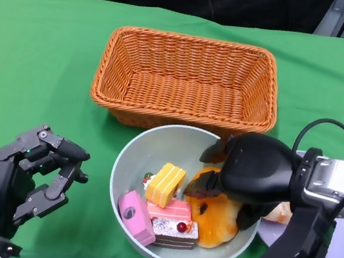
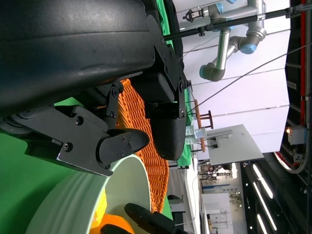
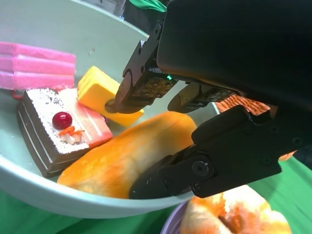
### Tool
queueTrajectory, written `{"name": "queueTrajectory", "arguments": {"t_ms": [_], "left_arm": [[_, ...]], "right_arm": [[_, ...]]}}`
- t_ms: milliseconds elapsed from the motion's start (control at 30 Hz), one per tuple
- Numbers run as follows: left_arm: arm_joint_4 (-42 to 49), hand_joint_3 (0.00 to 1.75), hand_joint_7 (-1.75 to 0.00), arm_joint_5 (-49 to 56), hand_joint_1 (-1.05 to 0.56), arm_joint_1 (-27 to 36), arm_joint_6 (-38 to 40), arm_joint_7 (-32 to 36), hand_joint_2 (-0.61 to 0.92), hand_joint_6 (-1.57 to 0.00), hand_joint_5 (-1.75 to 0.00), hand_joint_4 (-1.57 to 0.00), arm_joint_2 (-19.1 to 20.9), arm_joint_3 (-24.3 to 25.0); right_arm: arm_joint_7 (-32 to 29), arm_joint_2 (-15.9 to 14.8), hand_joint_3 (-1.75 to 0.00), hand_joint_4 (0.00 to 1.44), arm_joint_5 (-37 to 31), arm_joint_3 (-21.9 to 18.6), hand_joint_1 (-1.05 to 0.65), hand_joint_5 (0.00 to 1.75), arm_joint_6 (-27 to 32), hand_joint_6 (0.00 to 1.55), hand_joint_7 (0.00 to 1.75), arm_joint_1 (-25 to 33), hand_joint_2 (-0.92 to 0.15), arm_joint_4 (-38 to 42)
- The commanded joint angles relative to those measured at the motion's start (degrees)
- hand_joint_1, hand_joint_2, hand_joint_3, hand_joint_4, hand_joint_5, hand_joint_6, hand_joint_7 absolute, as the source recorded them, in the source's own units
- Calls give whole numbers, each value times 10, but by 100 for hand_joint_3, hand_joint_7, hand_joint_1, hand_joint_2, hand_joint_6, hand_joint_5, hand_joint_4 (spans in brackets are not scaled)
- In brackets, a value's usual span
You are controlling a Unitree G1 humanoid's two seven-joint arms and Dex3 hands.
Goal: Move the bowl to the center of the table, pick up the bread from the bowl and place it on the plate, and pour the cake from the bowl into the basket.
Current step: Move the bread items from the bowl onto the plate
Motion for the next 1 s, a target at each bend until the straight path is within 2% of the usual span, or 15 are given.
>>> {"name": "queueTrajectory", "arguments": {"t_ms": [33, 200, 300, 400, 500, 533, 600, 667, 767, 833, 1000], "left_arm": [[2, 64, -110, -1, -5, 3, -9, 5, 83, -83, -148, -75, 1, -1], [11, 63, -111, -4, -7, -1, -13, -1, 84, -81, -148, -73, 4, -1], [14, 58, -111, 0, -8, -2, -17, 1, 86, -81, -147, -74, 5, -1], [18, 56, -113, 0, -7, -4, -21, 1, 87, -81, -148, -73, 5, 0], [24, 55, -112, -4, -7, -6, -23, -2, 87, -80, -147, -73, 6, 0], [26, 55, -112, -4, -7, -6, -25, -3, 87, -80, -147, -73, 7, -1], [26, 55, -111, -6, -7, -7, -24, -4, 87, -81, -147, -73, 6, -2], [25, 54, -110, -5, -7, -6, -23, -2, 87, -81, -146, -73, 5, -2], [25, 53, -110, -5, -6, -6, -22, -2, 88, -81, -146, -74, 5, -3], [25, 53, -109, -3, -6, -6, -21, 1, 88, -82, -146, -74, 4, -3], [27, 52, -109, -3, -7, -7, -20, 1, 89, -82, -146, -74, 5, -4]], "right_arm": [[-21, 9, 0, 60, -9, 14, -67, 2, 2, 62, 1, -7, -84, 22], [-72, 15, -2, 66, -17, 23, -56, 3, -3, 65, 1, -13, -89, 42], [-110, 21, -1, 72, -24, 30, -50, 5, -5, 75, 4, -16, -89, 56], [-169, 29, 0, 84, -29, 39, -43, 7, -16, 89, 6, -20, -89, 79], [-224, 39, -1, 104, -24, 41, -38, 17, -36, 101, 11, -26, -90, 106], [-239, 42, 0, 100, -23, 42, -36, 50, -42, 101, 19, -29, -89, 114], [-270, 48, 0, 87, -26, 46, -36, 97, -53, 99, 36, -36, -86, 132], [-300, 53, 0, 82, -29, 52, -36, 118, -60, 96, 47, -42, -84, 147], [-332, 60, 0, 78, -28, 59, -34, 139, -71, 92, 64, -48, -83, 169], [-339, 65, 0, 74, -19, 58, -32, 149, -81, 83, 81, -50, -85, 184], [-383, 76, -1, 70, -12, 54, -27, 157, -104, 73, 104, -54, -90, 208]]}}
